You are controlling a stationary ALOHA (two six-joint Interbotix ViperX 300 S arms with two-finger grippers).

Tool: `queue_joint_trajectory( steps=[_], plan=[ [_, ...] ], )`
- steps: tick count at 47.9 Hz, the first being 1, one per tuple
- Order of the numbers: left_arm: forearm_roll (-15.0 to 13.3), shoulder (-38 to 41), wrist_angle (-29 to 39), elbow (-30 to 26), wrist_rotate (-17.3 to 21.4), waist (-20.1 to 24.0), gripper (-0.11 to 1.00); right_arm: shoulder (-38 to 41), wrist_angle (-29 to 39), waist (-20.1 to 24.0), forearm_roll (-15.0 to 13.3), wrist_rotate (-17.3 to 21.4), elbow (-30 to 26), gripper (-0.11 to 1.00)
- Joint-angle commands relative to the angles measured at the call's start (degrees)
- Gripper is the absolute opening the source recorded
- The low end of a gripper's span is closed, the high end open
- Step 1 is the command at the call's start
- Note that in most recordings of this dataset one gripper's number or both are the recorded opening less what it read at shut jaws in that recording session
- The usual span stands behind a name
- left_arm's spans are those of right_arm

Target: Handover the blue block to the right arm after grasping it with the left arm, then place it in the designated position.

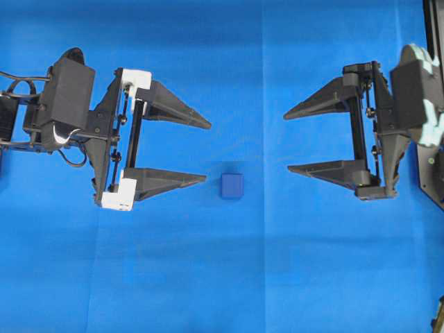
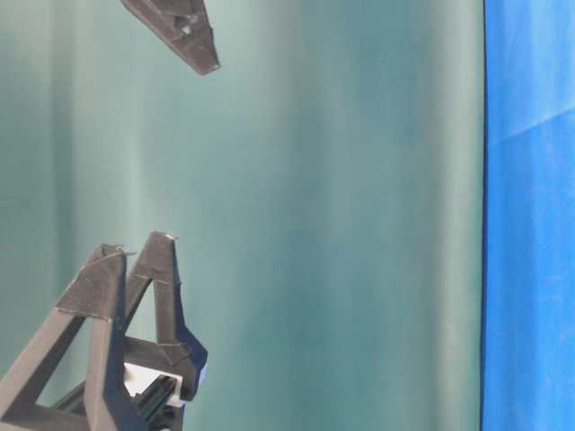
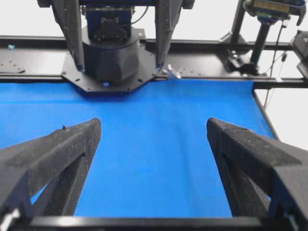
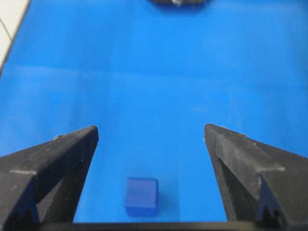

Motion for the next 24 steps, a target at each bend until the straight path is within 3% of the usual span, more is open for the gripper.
queue_joint_trajectory(
  steps=[1, 10, 24],
  plan=[
    [0.00, -1.05, -0.26, -1.32, -0.09, 0.00, 0.93, -0.88, -2.90, 0.09, -0.62, -0.09, 0.18, 0.78],
    [0.09, -0.97, -0.26, -1.32, -0.09, 0.00, 0.93, -0.97, -6.77, 0.00, -1.23, -0.18, 1.85, 0.78],
    [0.00, -0.97, -0.26, -1.32, -0.09, -0.18, 0.93, -0.88, -7.21, 0.00, -1.23, -0.18, 2.02, 0.78]
  ],
)
